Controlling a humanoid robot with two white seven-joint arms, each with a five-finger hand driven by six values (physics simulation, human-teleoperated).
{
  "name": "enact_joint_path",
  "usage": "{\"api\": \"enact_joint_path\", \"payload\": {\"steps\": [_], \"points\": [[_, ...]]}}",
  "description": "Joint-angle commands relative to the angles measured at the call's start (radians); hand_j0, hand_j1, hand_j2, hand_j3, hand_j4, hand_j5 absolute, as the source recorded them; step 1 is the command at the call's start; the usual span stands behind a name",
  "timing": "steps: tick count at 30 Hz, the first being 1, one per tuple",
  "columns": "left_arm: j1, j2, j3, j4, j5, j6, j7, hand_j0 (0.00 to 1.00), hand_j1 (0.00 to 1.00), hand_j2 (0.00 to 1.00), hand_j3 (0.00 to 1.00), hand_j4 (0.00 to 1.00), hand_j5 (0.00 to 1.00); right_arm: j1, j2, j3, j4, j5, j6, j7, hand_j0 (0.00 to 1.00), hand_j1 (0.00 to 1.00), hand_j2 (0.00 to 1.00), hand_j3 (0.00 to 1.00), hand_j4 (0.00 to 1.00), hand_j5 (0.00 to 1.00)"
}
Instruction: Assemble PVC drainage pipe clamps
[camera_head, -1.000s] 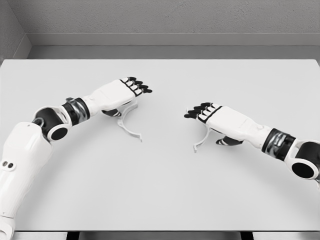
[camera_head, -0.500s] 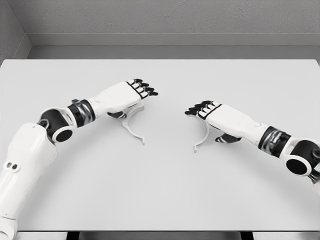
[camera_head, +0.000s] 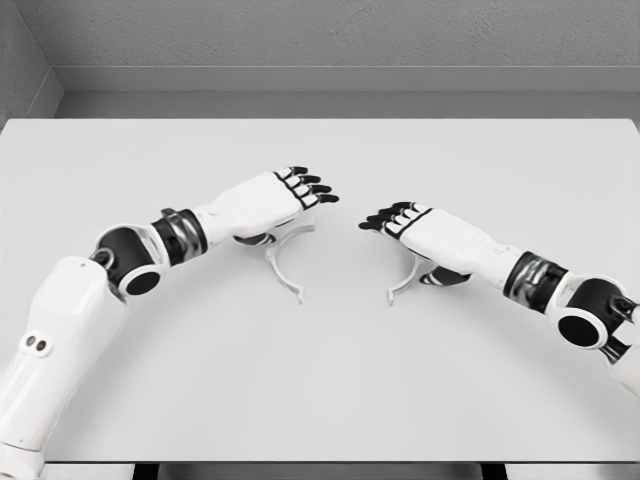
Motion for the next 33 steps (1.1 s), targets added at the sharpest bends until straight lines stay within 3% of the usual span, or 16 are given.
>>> {"api": "enact_joint_path", "payload": {"steps": [1,5,10,19,20,22,25,30,33], "points": [[0.0,-0.004,-0.003,-0.007,0.006,0.001,-0.001,1.0,1.0,1.0,1.0,1.0,1.0,0.0,0.014,0.001,0.005,0.008,0.0,0.003,1.0,1.0,1.0,1.0,1.0,1.0],[-0.002,0.002,0.012,-0.004,0.007,0.003,0.001,1.0,1.0,1.0,1.0,1.0,1.0,0.0,0.02,0.001,0.005,0.011,0.0,0.003,1.0,1.0,1.0,1.0,1.0,1.0],[-0.003,0.013,0.1,0.011,0.009,0.001,0.001,1.0,1.0,1.0,1.0,1.0,1.0,-0.008,0.048,0.01,0.001,0.025,0.0,0.02,1.0,1.0,1.0,1.0,1.0,1.0],[0.043,0.061,0.089,-0.03,0.021,-0.057,0.002,1.0,1.0,1.0,1.0,1.0,1.0,-0.003,0.062,0.01,-0.007,0.037,-0.007,0.034,1.0,1.0,1.0,1.0,1.0,1.0],[0.048,0.059,0.086,-0.03,0.02,-0.057,0.002,1.0,1.0,1.0,1.0,1.0,1.0,0.0,0.051,0.008,-0.022,0.037,-0.009,0.034,1.0,1.0,1.0,1.0,1.0,1.0],[0.048,0.056,0.071,-0.03,0.02,-0.057,0.002,1.0,1.0,1.0,1.0,1.0,1.0,0.008,-0.052,-0.004,-0.076,0.031,-0.018,0.034,1.0,1.0,1.0,1.0,1.0,1.0],[0.046,0.047,0.062,-0.03,0.02,-0.057,0.002,1.0,1.0,1.0,1.0,1.0,1.0,0.012,-0.096,-0.053,-0.07,0.02,-0.032,0.034,1.0,1.0,1.0,1.0,1.0,1.0],[0.046,0.038,0.031,-0.03,0.018,-0.057,0.002,1.0,1.0,1.0,1.0,1.0,1.0,-0.002,-0.099,-0.153,0.036,0.014,-0.026,0.037,1.0,1.0,1.0,1.0,1.0,1.0],[0.046,0.019,0.022,-0.03,0.015,-0.057,0.001,1.0,1.0,1.0,1.0,1.0,1.0,-0.057,-0.047,-0.173,0.16,0.014,-0.03,0.05,1.0,1.0,1.0,1.0,1.0,1.0]]}}
